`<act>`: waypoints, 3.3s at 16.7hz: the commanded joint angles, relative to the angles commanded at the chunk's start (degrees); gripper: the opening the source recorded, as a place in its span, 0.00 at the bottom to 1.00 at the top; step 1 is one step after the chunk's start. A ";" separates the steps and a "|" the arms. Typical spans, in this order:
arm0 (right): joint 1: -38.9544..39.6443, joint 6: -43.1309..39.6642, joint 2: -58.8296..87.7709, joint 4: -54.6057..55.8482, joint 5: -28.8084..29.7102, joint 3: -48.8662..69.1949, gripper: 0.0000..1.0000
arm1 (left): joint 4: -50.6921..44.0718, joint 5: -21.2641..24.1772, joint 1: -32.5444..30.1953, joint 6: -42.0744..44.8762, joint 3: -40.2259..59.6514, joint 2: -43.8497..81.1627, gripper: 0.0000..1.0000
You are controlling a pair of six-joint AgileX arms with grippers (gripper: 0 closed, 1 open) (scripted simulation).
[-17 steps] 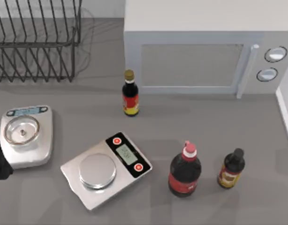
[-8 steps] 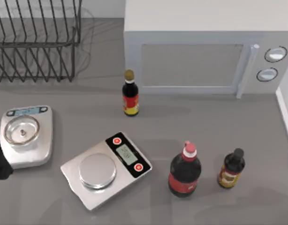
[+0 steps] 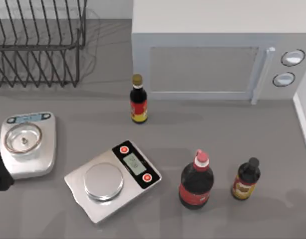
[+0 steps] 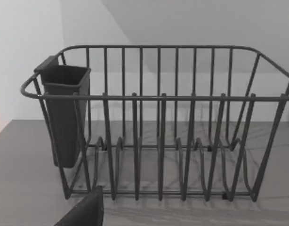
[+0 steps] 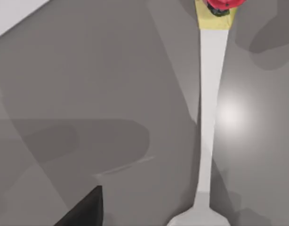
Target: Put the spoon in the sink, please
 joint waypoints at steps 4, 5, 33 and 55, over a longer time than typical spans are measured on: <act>0.21 0.01 0.29 1.00 -0.01 -0.74 1.00 | 0.00 0.00 0.00 0.00 0.00 0.00 1.00; 0.16 0.07 0.93 2.31 -0.01 -1.53 1.00 | 0.00 0.00 0.00 0.00 0.00 0.00 1.00; 0.14 0.35 13.11 28.16 -0.03 -15.05 0.00 | 0.00 0.00 0.00 0.00 0.00 0.00 1.00; 0.06 -0.06 -1.15 -3.52 0.52 4.14 0.00 | 0.00 0.00 0.00 0.00 0.00 0.00 1.00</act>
